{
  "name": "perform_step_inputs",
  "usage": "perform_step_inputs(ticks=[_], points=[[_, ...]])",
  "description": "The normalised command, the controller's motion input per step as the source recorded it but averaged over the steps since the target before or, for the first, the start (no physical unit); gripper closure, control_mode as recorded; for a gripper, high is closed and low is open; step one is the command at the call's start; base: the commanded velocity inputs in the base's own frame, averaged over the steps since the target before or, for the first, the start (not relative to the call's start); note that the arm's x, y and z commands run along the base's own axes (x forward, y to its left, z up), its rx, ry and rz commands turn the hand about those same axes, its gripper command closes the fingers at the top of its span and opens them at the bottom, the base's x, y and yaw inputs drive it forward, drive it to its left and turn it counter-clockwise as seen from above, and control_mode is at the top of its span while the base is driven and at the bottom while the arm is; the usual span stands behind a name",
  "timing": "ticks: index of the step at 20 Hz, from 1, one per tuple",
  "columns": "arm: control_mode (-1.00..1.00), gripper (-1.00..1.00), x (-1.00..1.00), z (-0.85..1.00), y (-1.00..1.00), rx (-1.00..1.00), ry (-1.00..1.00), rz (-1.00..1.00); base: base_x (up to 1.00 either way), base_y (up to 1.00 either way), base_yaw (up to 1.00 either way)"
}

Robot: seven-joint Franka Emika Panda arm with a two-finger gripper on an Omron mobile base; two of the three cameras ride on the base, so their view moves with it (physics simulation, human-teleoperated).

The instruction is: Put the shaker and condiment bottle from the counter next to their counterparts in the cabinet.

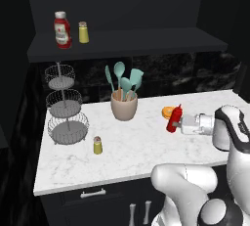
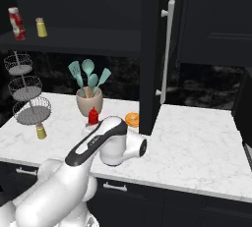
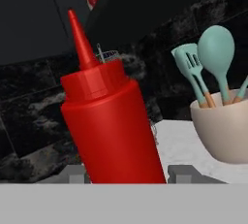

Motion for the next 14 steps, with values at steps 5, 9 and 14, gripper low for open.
perform_step_inputs(ticks=[5, 9, 14], points=[[-1.0, 1.0, 0.0, 0.75, 0.47, 0.0, 0.0, -0.07, 0.0, 0.0, 0.0], [-1.0, 1.0, 0.13, 0.83, 0.62, 0.0, 0.07, -0.01, 0.0, 0.0, 0.0], [-1.0, 1.0, 0.14, 0.89, 0.68, 0.0, 0.08, 0.0, 0.0, 0.0, 0.0]])
